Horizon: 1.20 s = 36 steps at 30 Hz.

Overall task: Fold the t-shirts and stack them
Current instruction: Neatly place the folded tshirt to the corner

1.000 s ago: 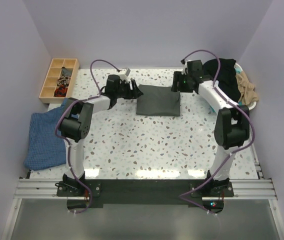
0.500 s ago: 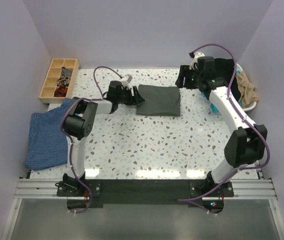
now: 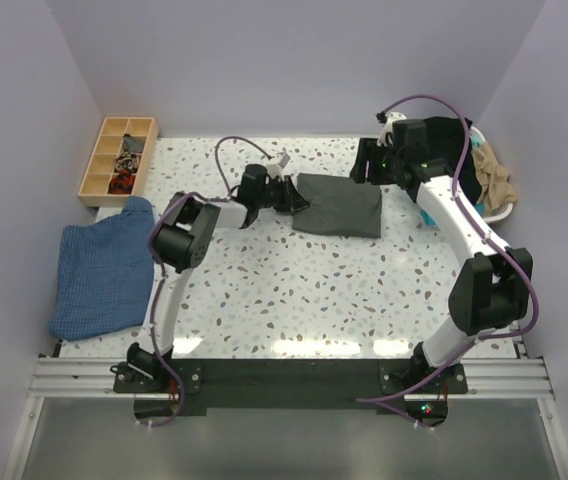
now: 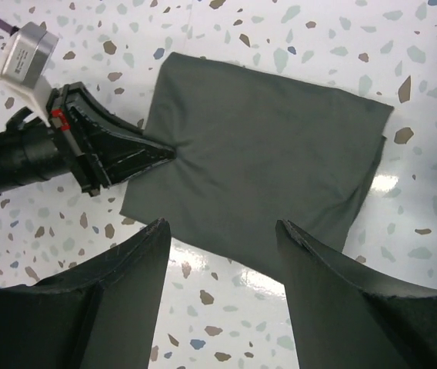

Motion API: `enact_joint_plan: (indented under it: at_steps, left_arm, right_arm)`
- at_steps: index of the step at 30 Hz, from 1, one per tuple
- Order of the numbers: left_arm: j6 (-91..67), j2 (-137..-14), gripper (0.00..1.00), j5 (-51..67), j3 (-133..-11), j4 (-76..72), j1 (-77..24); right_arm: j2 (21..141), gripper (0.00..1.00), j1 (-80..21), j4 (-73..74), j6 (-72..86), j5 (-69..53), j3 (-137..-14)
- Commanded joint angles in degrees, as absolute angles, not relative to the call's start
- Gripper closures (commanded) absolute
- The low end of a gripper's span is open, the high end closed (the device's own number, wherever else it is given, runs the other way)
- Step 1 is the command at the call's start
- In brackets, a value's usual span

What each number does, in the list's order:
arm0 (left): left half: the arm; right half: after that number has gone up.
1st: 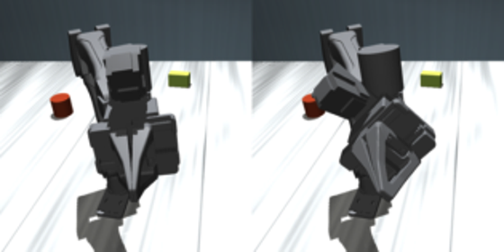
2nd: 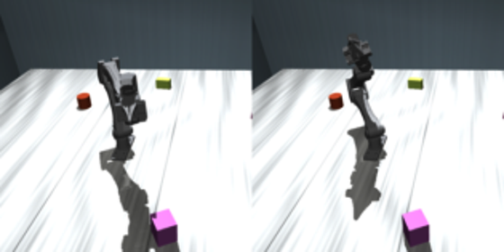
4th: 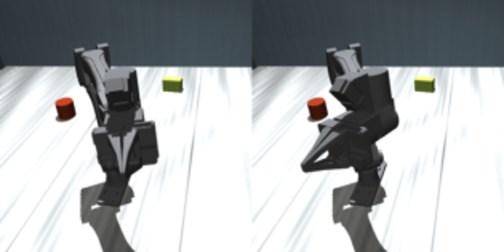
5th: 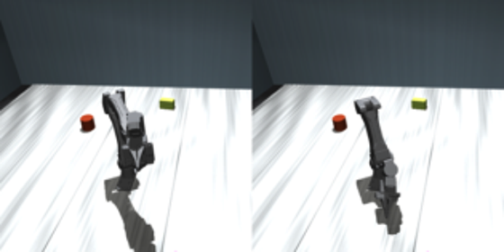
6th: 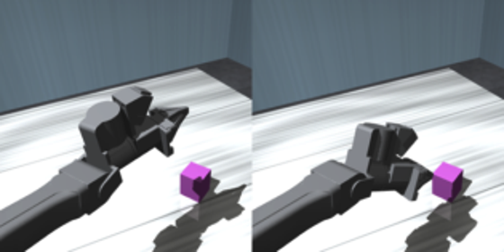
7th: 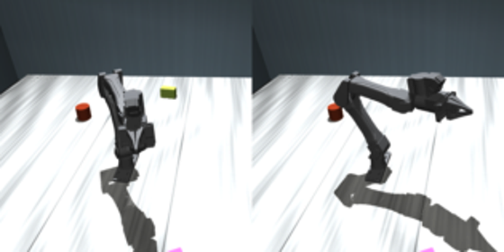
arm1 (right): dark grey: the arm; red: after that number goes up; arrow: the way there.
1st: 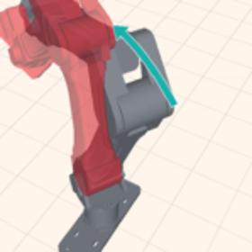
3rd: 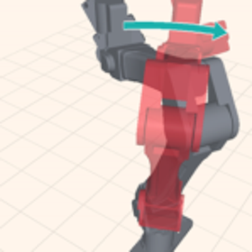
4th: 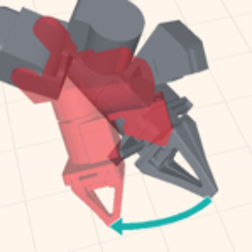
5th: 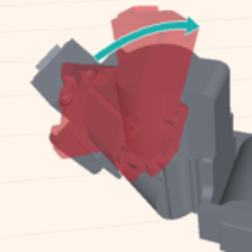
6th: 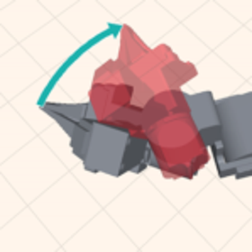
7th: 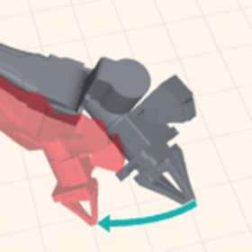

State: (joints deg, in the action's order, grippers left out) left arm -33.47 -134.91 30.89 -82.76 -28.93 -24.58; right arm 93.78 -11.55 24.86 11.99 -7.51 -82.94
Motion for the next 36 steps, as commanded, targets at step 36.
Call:
enact_joint_plan:
  at_steps: [36]
  left_arm:
    - [-5.6,-147.8,1.0,15.8,-131.1,15.9,4.3]
  right_arm:
    - [98.4,0.39,-11.3,22.9,13.6,-15.2,-81.6]
